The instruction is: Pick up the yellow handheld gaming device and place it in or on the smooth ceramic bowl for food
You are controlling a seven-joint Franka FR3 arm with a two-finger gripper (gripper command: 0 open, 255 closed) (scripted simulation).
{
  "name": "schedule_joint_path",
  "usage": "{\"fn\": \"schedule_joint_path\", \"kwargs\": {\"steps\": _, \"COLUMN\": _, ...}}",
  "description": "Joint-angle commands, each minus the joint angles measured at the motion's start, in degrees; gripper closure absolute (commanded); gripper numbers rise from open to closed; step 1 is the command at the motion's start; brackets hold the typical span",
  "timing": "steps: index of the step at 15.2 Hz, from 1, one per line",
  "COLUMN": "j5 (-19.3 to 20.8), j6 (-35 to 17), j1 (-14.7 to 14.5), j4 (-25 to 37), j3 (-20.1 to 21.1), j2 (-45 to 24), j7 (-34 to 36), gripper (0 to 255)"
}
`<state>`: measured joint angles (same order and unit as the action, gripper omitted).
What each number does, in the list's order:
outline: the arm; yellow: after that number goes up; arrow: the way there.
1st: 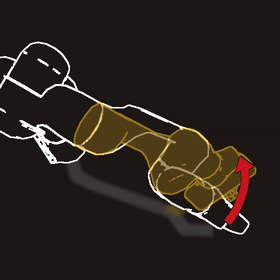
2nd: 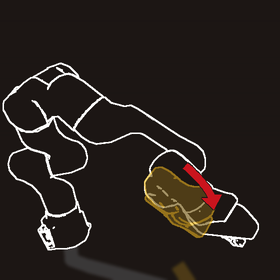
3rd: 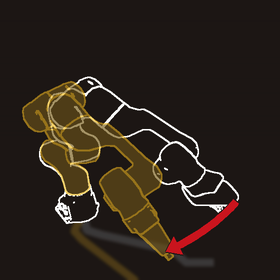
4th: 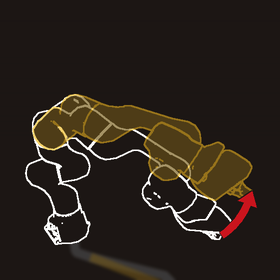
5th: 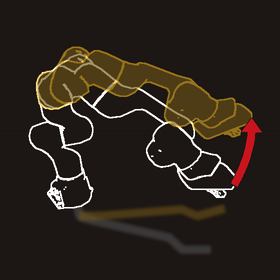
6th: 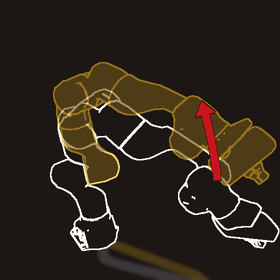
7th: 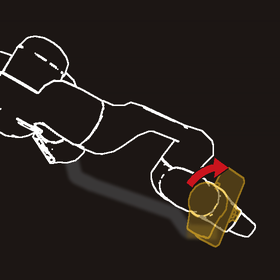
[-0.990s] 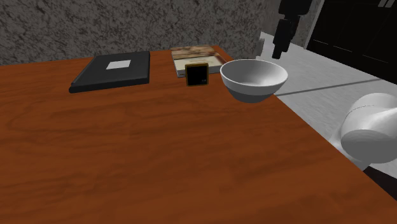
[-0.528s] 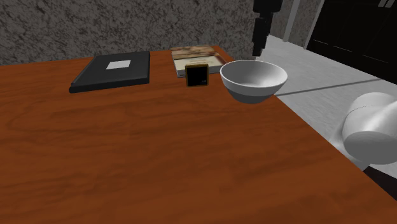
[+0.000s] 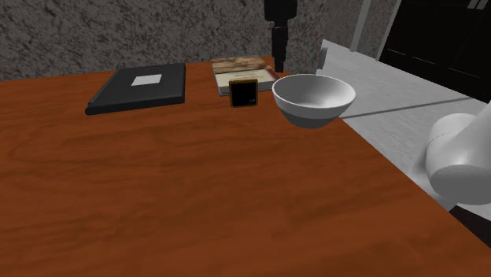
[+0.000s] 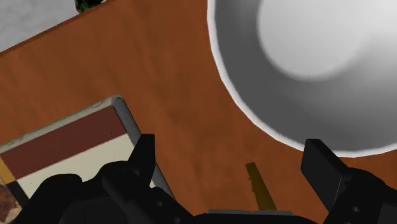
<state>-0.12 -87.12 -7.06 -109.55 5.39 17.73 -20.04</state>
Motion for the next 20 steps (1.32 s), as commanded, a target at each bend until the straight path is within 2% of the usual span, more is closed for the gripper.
{"fn": "schedule_joint_path", "kwargs": {"steps": 1, "j5": 0.63, "j6": 0.66, "j1": -1.16, "j4": 4.33, "j3": 1.35, "j2": -4.38, "j7": -1.38, "gripper": 0}}
{"fn": "schedule_joint_path", "kwargs": {"steps": 10, "j5": 5.71, "j6": 5.55, "j1": -6.77, "j4": 24.77, "j3": 7.42, "j2": -23.43, "j7": -6.70, "gripper": 0}}
{"fn": "schedule_joint_path", "kwargs": {"steps": 17, "j5": 5.25, "j6": -0.48, "j1": -6.32, "j4": 16.58, "j3": 7.09, "j2": -21.18, "j7": -6.92, "gripper": 0}}
{"fn": "schedule_joint_path", "kwargs": {"steps": 20, "j5": 5.23, "j6": -0.96, "j1": -6.29, "j4": 15.96, "j3": 7.06, "j2": -21.03, "j7": -6.93, "gripper": 0}}
